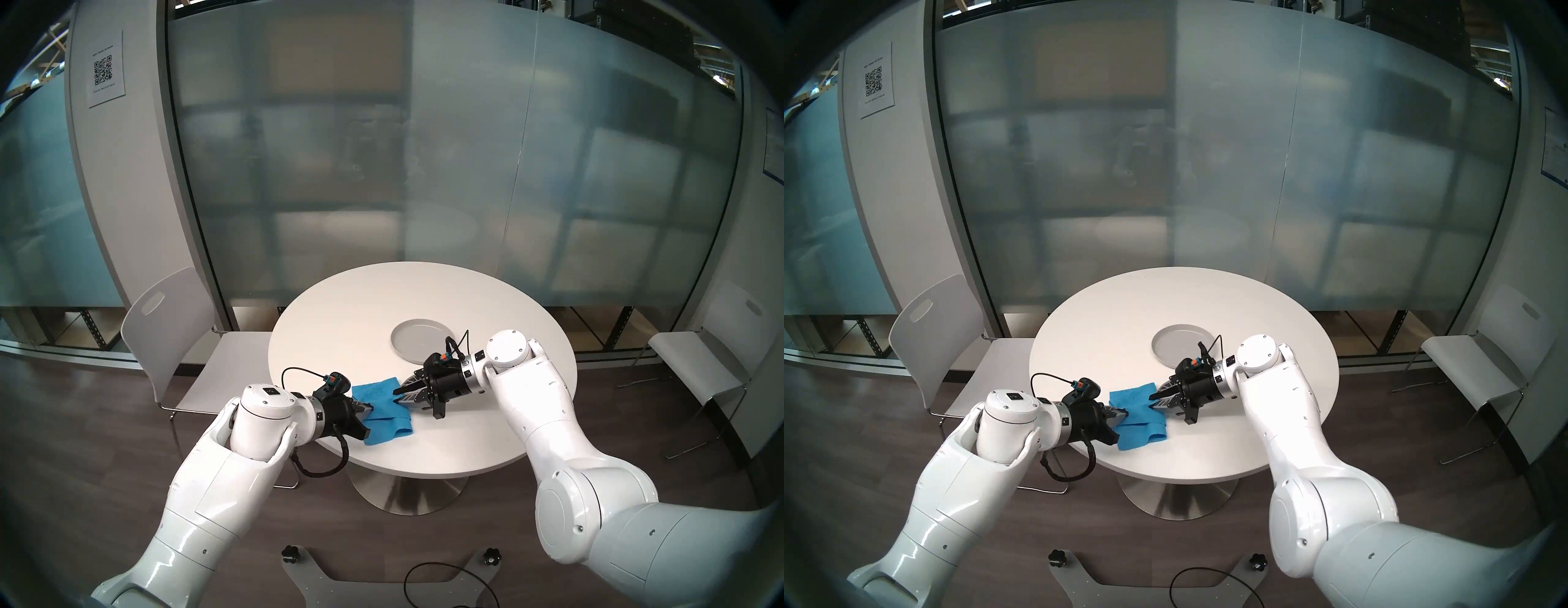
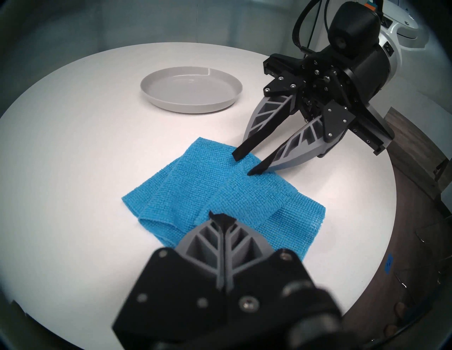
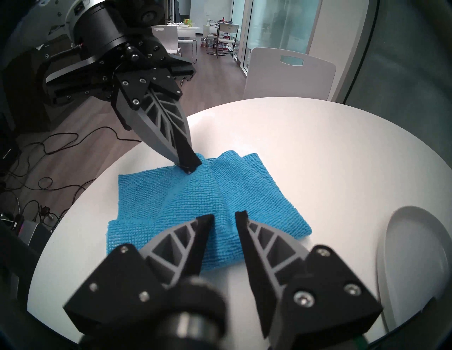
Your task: Fold the napkin in half twice and place it beside the plate
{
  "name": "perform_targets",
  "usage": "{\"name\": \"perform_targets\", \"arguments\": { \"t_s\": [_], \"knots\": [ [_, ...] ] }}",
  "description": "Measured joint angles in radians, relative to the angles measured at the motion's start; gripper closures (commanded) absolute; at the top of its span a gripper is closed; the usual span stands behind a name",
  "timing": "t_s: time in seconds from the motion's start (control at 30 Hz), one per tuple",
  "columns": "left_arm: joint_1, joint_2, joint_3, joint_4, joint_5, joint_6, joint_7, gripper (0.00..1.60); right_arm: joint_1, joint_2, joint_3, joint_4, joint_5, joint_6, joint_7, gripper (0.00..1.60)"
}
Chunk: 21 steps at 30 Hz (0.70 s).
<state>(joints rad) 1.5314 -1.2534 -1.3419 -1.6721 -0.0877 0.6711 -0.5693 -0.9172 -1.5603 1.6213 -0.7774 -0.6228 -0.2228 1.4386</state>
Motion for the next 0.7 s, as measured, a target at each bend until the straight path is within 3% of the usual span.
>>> {"name": "perform_targets", "arguments": {
  "t_s": [0.3, 0.43, 0.53, 0.7],
  "knots": [
    [-0.004, -0.008, 0.003, 0.008, -0.005, -0.004, -0.009, 1.57, 0.028, -0.001, -0.042, 0.045, -0.048, -0.015, 0.0, 0.8],
    [-0.005, -0.012, 0.003, 0.008, -0.007, -0.006, -0.011, 1.52, 0.039, -0.001, -0.053, 0.065, -0.067, -0.022, -0.005, 0.8],
    [-0.005, -0.013, 0.001, 0.007, -0.009, -0.008, -0.012, 1.34, 0.047, -0.002, -0.06, 0.08, -0.081, -0.03, -0.013, 0.78],
    [-0.003, -0.013, -0.012, -0.004, -0.013, -0.009, -0.013, 1.34, 0.059, -0.005, -0.065, 0.099, -0.096, -0.042, -0.024, 0.77]
  ]
}}
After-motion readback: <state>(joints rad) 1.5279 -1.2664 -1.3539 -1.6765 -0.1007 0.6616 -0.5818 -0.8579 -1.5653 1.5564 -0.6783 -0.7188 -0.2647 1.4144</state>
